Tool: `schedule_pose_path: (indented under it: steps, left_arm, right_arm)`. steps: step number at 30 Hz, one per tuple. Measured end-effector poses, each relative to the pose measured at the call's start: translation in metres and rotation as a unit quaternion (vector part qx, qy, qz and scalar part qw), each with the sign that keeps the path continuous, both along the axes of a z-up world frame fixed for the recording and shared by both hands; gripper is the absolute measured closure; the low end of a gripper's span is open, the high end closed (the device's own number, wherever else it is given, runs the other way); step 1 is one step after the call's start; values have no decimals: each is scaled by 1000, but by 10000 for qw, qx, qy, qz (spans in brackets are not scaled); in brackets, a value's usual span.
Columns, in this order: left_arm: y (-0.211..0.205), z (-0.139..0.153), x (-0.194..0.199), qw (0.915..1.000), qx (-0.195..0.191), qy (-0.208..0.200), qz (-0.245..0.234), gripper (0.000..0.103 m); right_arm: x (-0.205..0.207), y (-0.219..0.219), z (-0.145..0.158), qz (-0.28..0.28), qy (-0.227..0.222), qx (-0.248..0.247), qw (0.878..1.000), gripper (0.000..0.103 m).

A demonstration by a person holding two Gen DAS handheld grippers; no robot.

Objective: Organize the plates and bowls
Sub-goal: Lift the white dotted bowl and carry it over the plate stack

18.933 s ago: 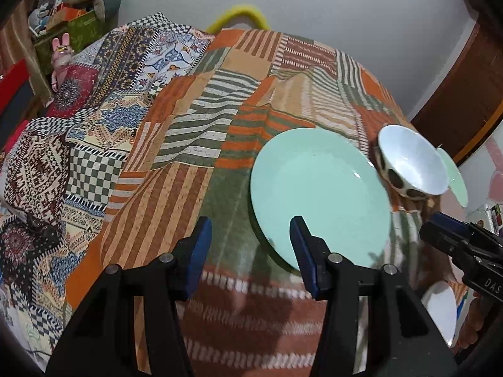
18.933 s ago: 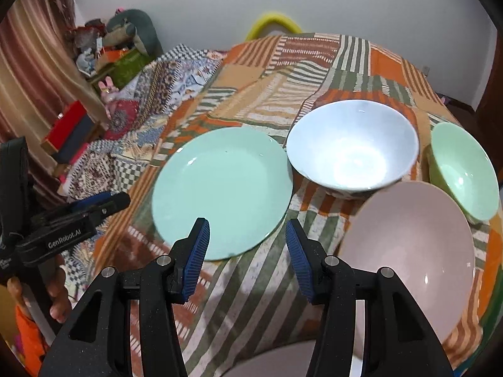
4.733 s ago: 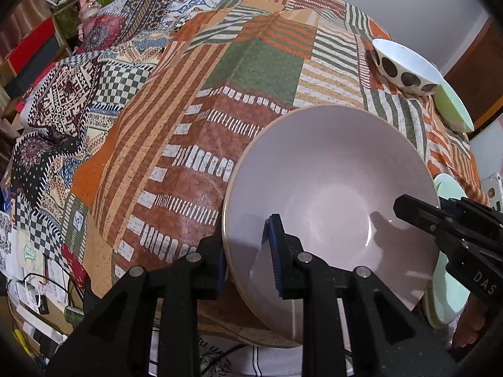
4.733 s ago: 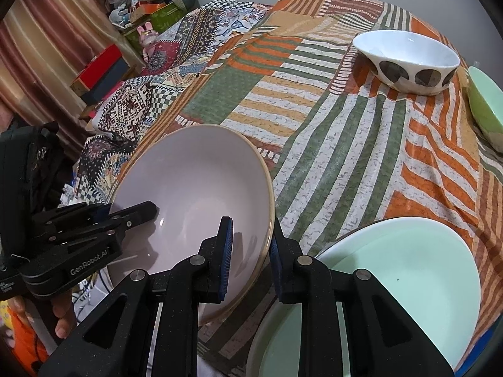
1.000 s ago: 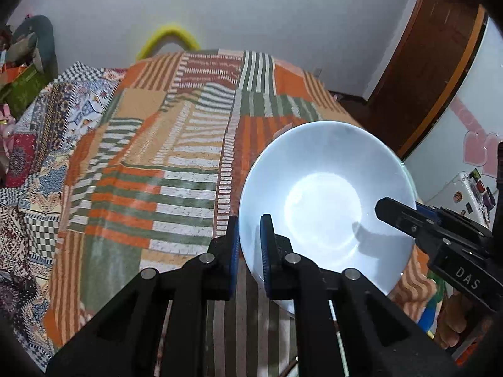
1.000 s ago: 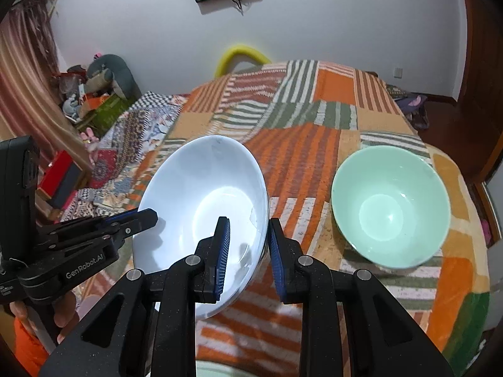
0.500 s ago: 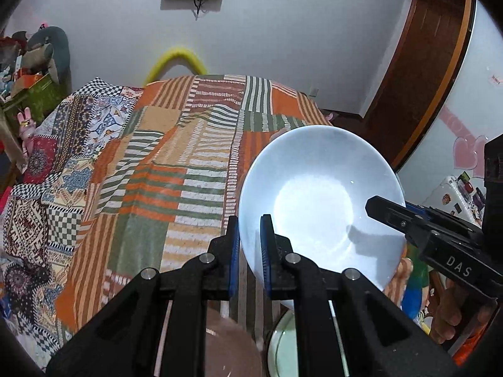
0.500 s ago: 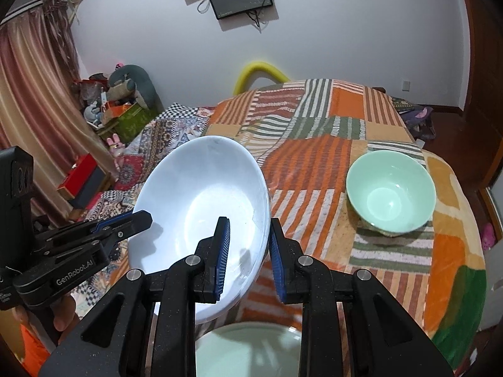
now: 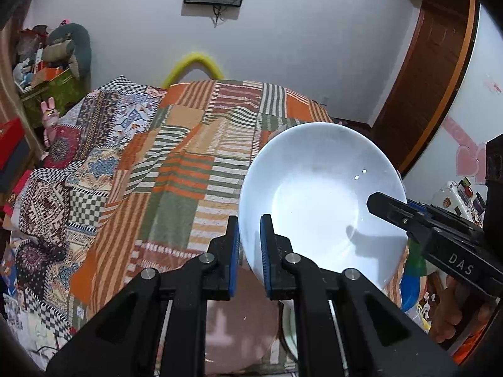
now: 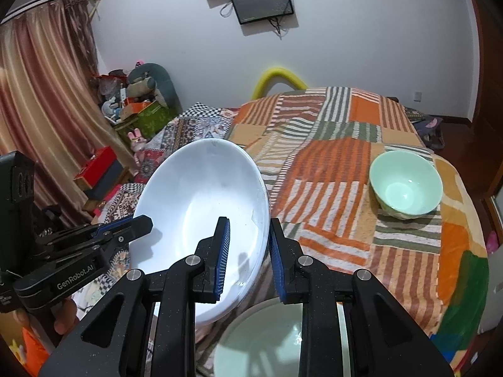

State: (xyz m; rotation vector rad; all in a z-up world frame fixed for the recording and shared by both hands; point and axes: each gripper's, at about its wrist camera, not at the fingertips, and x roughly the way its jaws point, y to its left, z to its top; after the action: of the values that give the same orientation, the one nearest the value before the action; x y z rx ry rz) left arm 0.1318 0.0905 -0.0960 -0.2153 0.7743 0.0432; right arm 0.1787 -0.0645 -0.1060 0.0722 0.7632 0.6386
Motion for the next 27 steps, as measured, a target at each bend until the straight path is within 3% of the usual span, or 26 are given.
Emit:
schedule_pose_path:
  steps: [14, 27]
  left_arm:
    - [34, -9, -47, 9988, 14, 136, 469, 92]
    - [53, -45, -65, 9957, -42, 552, 743, 92]
  right_arm:
    - [-32, 37, -13, 511, 149, 55, 9986, 81]
    - [-47, 64, -39, 781, 434, -208, 9958, 80]
